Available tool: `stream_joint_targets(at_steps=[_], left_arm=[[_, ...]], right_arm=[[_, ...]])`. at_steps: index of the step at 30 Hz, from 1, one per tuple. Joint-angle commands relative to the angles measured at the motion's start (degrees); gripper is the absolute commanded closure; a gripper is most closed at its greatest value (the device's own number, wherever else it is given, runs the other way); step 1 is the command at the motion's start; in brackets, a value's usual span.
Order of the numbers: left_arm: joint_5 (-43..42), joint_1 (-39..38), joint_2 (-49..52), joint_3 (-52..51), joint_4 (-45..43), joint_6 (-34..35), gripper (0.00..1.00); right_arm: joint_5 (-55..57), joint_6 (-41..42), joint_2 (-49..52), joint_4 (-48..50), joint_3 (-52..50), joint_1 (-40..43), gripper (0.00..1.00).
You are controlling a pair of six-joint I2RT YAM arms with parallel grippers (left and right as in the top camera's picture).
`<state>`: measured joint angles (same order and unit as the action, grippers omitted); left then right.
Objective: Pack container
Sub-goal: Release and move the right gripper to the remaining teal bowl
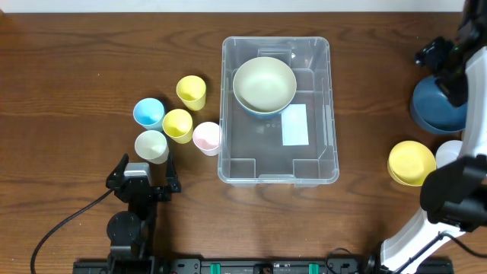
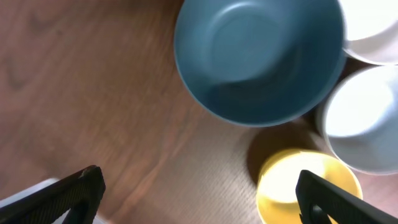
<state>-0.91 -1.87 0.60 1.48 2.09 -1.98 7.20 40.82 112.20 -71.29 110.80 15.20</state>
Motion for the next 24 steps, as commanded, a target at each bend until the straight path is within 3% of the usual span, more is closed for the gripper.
stream_joint_targets(at_steps=[1,11,24], left_arm=[[0.0,0.2,0.0,-1.2,1.9,-0.8,0.02],[0.0,0.2,0.0,-1.2,1.9,-0.8,0.02],[0.0,0.2,0.0,-1.2,1.9,-0.8,0.02]], right_arm=[[-0.8,-6.0,1.6,3.8,-4.0,0.2,0.01],[1.1,-21.7,4.8,17.1,-10.9,0.9,0.01],[1.1,-25.1,5.7,24.3,-19.8,1.0,0.04]])
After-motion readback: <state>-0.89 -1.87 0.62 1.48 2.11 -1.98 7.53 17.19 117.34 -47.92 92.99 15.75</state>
